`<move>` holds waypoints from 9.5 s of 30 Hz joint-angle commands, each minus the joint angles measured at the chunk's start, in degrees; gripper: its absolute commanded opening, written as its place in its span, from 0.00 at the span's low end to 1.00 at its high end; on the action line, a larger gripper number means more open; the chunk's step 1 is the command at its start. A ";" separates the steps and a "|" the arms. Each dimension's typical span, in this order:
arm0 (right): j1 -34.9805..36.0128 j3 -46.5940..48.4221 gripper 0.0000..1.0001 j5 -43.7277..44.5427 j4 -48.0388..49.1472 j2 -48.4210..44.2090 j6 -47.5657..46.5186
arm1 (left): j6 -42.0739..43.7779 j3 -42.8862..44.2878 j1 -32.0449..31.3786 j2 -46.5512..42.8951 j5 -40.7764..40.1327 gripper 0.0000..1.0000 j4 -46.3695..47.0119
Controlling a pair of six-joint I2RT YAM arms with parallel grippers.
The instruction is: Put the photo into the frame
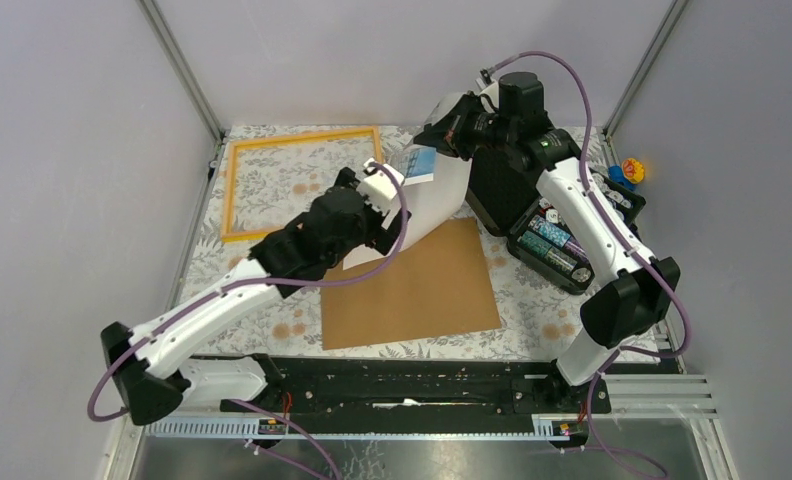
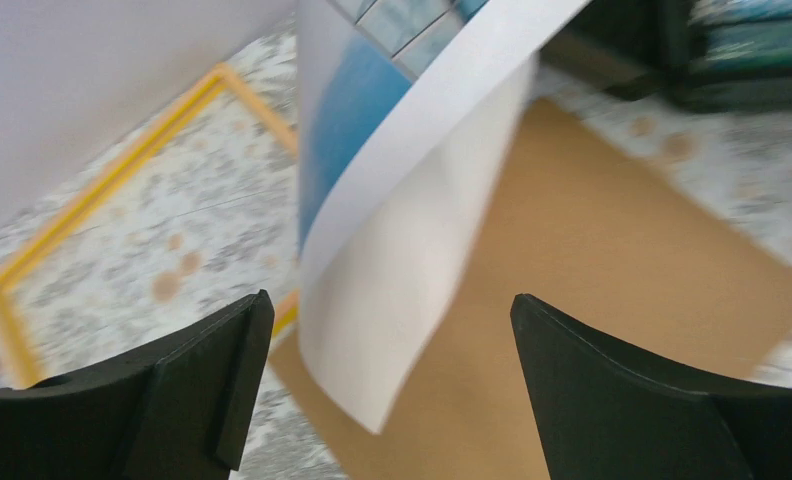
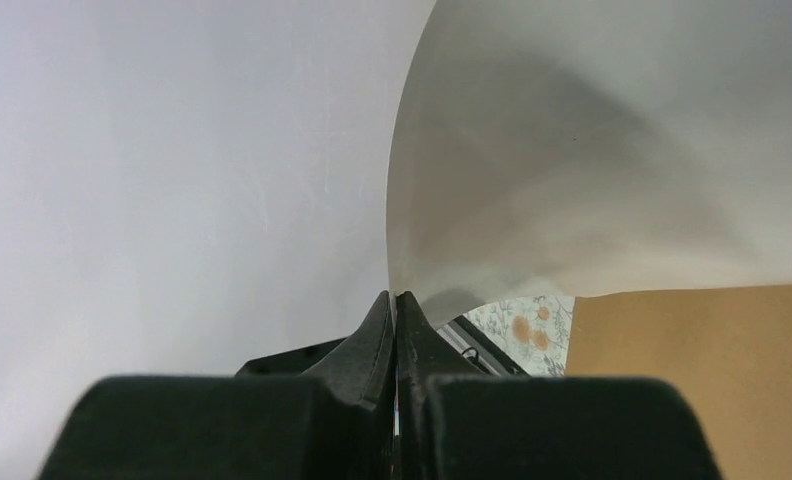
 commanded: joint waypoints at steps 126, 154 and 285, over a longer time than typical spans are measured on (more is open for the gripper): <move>-3.51 -27.62 1.00 -3.52 6.78 -20.89 -20.35 | -100.94 -34.31 56.39 40.90 18.98 0.00 88.13; -3.49 -28.44 1.00 -3.44 5.95 -19.33 -20.76 | -93.63 -30.44 55.71 37.60 24.59 0.68 73.36; -1.24 -76.62 0.98 19.82 22.18 -29.46 -20.36 | -59.94 -23.63 27.74 -13.46 45.78 0.97 16.34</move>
